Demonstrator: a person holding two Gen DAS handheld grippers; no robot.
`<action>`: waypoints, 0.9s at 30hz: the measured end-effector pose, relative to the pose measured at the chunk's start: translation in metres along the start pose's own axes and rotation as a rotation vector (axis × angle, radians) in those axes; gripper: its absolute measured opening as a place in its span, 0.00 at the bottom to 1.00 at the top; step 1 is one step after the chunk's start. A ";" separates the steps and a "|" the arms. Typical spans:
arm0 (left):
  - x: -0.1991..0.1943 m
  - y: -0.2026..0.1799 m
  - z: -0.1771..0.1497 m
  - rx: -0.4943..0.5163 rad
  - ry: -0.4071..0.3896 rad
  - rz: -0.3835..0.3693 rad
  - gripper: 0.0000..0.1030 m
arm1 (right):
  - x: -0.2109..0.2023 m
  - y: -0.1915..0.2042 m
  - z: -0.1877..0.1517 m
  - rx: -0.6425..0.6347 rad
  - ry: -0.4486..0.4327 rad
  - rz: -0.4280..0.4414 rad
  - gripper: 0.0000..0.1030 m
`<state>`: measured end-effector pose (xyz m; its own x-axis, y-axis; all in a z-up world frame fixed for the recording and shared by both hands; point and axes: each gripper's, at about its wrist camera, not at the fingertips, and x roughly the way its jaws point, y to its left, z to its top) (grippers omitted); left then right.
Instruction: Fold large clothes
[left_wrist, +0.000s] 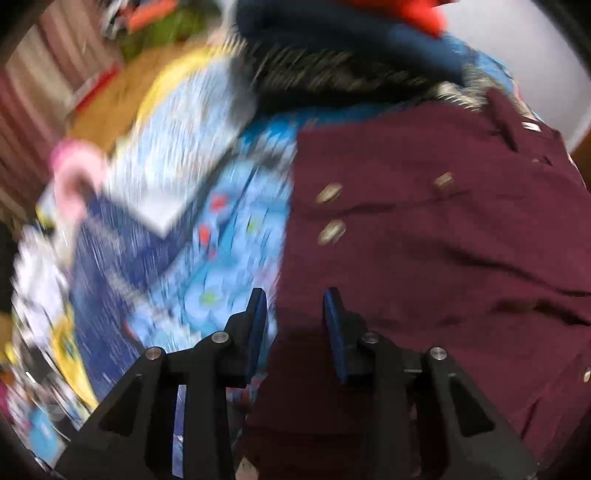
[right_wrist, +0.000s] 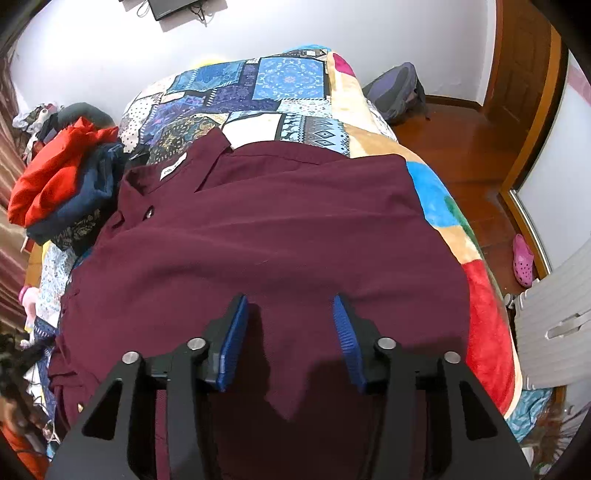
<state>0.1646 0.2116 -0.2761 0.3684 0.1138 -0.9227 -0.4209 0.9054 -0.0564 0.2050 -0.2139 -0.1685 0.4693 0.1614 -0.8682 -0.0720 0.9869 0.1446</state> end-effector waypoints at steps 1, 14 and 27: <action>0.001 0.009 -0.003 -0.035 0.002 -0.030 0.36 | -0.001 0.001 0.000 -0.005 0.001 -0.006 0.45; -0.045 0.037 -0.004 -0.045 -0.084 -0.096 0.52 | -0.035 -0.003 0.002 -0.013 -0.056 -0.015 0.46; -0.051 0.044 -0.048 -0.008 0.011 -0.142 0.61 | -0.066 -0.044 -0.033 0.071 -0.052 -0.053 0.51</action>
<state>0.0872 0.2254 -0.2497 0.4153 -0.0197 -0.9095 -0.3723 0.9085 -0.1896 0.1480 -0.2682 -0.1336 0.5161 0.1067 -0.8498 0.0161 0.9908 0.1342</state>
